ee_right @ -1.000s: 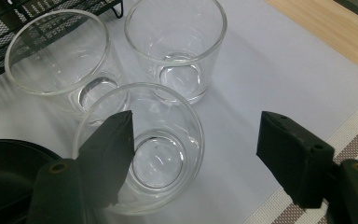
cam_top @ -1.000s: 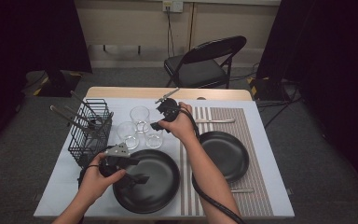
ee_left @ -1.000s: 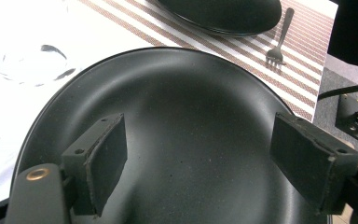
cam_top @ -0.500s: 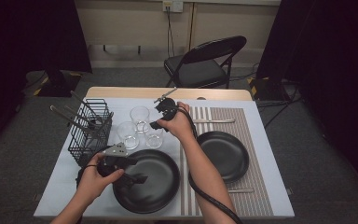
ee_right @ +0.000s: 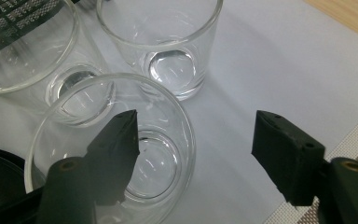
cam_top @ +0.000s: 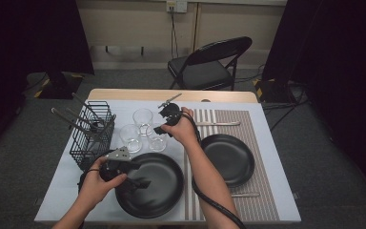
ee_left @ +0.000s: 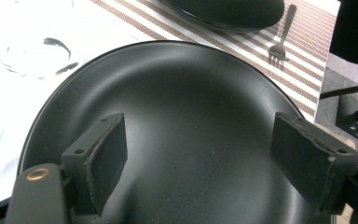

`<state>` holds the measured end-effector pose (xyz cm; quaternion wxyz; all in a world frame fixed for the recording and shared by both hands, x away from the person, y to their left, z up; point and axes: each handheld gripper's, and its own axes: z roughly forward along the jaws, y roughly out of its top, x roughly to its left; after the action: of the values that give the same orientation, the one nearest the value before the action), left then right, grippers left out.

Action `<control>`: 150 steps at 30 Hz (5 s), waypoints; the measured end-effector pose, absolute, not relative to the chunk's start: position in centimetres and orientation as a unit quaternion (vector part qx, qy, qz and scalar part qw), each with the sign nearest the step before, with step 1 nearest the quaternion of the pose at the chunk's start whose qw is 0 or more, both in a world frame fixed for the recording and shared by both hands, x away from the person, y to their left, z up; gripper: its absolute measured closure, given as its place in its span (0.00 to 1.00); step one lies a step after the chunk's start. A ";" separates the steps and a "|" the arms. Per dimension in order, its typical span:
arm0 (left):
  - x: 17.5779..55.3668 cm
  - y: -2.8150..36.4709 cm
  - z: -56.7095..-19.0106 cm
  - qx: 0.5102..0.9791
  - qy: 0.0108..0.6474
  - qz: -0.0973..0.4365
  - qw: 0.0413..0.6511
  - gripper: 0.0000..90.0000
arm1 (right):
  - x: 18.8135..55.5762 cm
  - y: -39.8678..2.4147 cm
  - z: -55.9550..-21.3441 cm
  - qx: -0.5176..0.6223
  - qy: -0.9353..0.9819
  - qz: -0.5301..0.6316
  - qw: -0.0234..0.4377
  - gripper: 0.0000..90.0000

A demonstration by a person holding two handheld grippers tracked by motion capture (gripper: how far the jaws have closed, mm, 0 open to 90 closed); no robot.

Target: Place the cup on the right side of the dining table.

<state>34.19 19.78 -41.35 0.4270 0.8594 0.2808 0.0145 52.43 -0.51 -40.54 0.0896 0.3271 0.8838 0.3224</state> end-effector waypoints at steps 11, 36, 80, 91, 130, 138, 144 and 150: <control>34.2 19.6 -41.5 0.860 0.279 0.013 0.426 0.21 | 52.3 -0.8 -41.5 0.331 0.885 0.319 0.075 0.51; 34.1 19.7 -41.8 0.861 0.282 0.011 0.423 0.21 | 51.8 -1.2 -42.0 0.368 0.879 0.300 0.053 0.91; 34.5 19.7 -41.8 0.861 0.282 0.014 0.424 0.21 | 52.0 -6.4 -39.2 0.425 0.843 0.323 0.064 0.92; 34.5 19.6 -41.8 0.860 0.281 0.012 0.425 0.20 | 52.3 -7.7 -39.4 0.436 0.837 0.324 0.072 0.92; 34.7 19.7 -41.8 0.859 0.285 0.014 0.426 0.21 | 52.8 -10.4 -39.8 0.462 0.825 0.315 0.087 0.93; 34.7 19.7 -41.8 0.860 0.283 0.016 0.424 0.21 | 52.9 -11.2 -40.0 0.469 0.821 0.310 0.092 0.93; 34.7 19.7 -41.8 0.861 0.286 0.016 0.421 0.21 | 52.9 -11.8 -40.1 0.475 0.819 0.307 0.095 0.93; 34.7 19.7 -41.7 0.859 0.285 0.016 0.425 0.21 | 53.0 -12.1 -40.2 0.480 0.816 0.307 0.097 0.93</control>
<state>34.73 19.74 -41.75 0.4253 0.8590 0.2847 0.0163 52.97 -12.14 -40.17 0.0971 0.4795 0.8164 0.3067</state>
